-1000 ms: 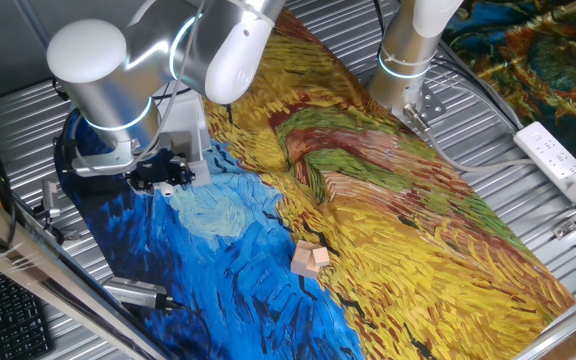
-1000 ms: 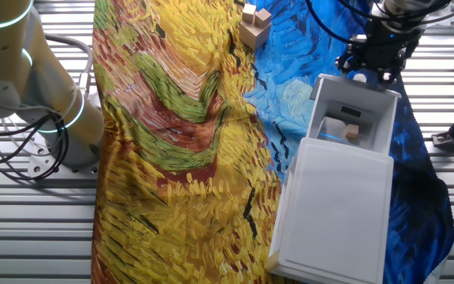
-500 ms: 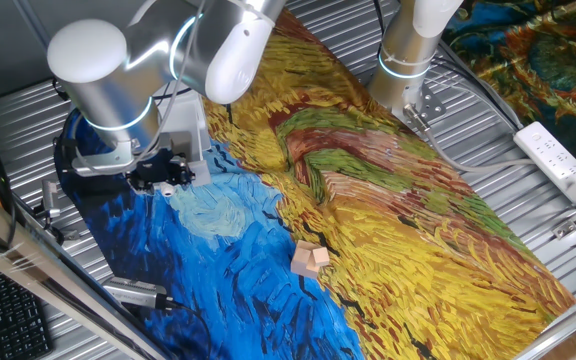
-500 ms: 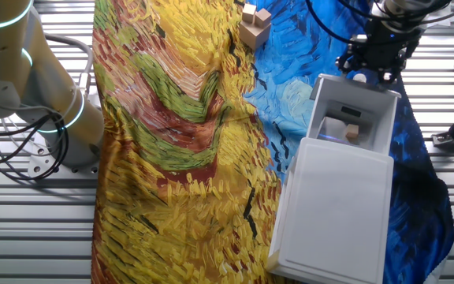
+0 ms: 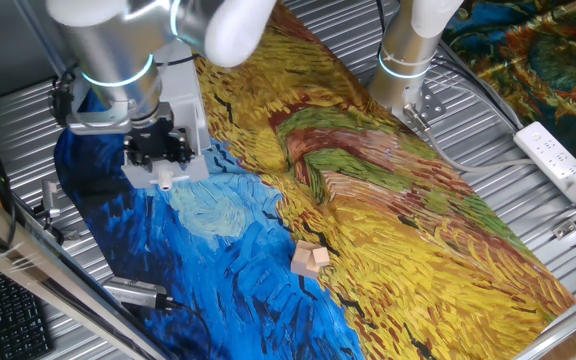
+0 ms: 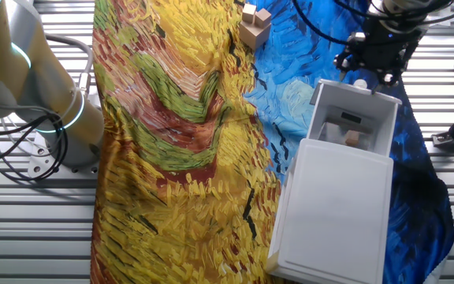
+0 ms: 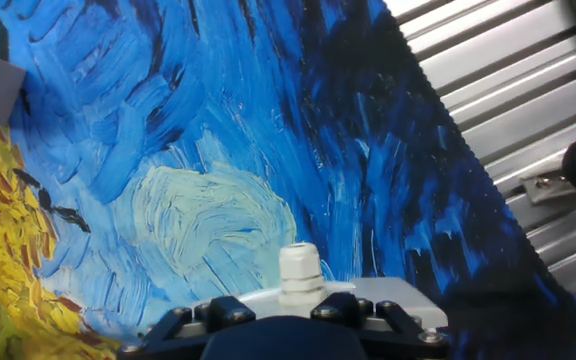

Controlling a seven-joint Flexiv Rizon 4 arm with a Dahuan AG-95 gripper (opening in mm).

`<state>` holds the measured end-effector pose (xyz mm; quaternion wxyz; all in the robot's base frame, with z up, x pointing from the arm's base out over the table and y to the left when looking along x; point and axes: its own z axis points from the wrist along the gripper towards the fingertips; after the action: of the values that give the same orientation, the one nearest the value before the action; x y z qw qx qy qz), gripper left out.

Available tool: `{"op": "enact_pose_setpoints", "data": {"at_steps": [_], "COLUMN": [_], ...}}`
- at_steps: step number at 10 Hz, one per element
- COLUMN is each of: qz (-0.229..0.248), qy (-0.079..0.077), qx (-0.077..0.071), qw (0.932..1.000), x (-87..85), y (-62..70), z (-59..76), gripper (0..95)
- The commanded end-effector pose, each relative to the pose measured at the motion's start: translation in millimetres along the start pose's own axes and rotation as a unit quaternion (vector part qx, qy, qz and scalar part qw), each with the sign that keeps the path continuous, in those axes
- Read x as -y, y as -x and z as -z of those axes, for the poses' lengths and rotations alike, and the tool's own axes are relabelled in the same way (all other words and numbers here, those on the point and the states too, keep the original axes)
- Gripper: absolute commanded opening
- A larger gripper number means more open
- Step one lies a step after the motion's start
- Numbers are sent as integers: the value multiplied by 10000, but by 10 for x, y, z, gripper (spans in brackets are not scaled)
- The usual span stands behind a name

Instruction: Take something out of a drawer

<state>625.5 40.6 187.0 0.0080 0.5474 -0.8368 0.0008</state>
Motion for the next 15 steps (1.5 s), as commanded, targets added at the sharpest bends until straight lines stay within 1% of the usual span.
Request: {"op": "enact_pose_setpoints", "data": {"at_steps": [1, 2, 3, 5, 6, 7, 8, 9, 10, 11, 12, 13, 14, 15], "qz": [-15, -17, -128, -365, -580, -706, -1094, -1447, -1753, -2012, -2329, -2467, -2669, -2737], "qy": [25, 24, 20, -16, -34, -41, -67, -89, -118, -146, -218, -242, -335, -377], "qx": [42, 44, 20, -66, -95, -100, -101, -91, -68, -16, 65, 108, 176, 219], "qw": [10000, 10000, 9999, 9993, 9983, 9974, 9939, 9894, 9844, 9794, 9722, 9687, 9630, 9608], "x": [15, 14, -9, -48, -43, -28, -2, 16, 26, 28, 27, 25, 26, 33], "y": [12, 12, 9, -29, -116, -184, -331, -451, -573, -659, -751, -790, -809, -809], "z": [2, 2, 27, 99, 180, 227, 322, 390, 455, 499, 541, 559, 566, 563], "gripper": [570, 570, 570, 570, 570, 570, 570, 380, 380, 380, 380, 380, 380, 380]}}
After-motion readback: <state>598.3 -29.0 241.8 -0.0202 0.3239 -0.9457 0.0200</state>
